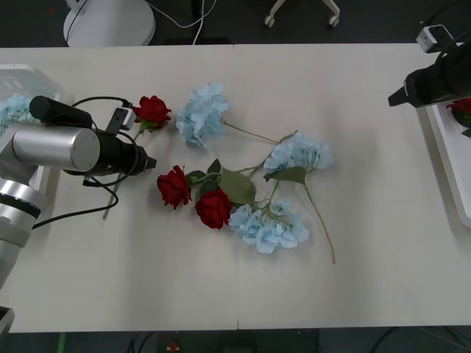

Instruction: Put the red flowers into the right box and the blue flowers into the left box

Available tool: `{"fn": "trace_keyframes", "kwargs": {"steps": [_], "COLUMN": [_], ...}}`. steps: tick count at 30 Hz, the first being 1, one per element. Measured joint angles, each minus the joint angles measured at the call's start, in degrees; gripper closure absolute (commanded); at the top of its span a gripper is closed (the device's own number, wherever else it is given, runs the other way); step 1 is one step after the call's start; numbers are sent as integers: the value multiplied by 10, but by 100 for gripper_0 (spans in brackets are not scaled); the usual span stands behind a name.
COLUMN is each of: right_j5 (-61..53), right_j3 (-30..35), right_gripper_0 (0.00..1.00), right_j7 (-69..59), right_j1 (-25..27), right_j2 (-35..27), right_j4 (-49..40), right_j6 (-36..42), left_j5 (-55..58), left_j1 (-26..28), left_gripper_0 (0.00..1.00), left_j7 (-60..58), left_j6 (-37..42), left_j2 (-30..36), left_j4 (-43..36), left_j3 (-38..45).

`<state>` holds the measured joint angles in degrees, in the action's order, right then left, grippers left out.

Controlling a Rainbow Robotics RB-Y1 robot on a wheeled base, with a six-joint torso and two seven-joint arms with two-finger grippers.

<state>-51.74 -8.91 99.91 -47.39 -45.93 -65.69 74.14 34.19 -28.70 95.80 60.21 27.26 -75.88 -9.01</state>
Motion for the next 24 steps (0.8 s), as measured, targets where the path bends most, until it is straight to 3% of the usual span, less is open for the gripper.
{"fn": "trace_keyframes", "kwargs": {"steps": [3,6,15,24], "right_j5": [-52,-82,-135,-80], "right_j3": [-52,-102,-223,-267], "right_gripper_0": [6,3,2,0], "right_j7": [0,-3,-110,-201], "right_j1": [3,14,61,84], "right_j2": [-4,-9,-25,-30], "right_j4": [-50,-100,-204,-265], "right_j6": [0,-7,-80,-71], "left_j5": [-7,-13,-20,-28], "left_j1": [-11,-20,-27,-52], "left_gripper_0": [0,16,17,16], "left_j7": [0,0,0,0], "left_j6": [-29,-40,-42,-49], "left_j2": [-5,-7,-10,-13], "left_j4": [39,49,56,64], "left_j3": [-19,-22,-23,-24]}}
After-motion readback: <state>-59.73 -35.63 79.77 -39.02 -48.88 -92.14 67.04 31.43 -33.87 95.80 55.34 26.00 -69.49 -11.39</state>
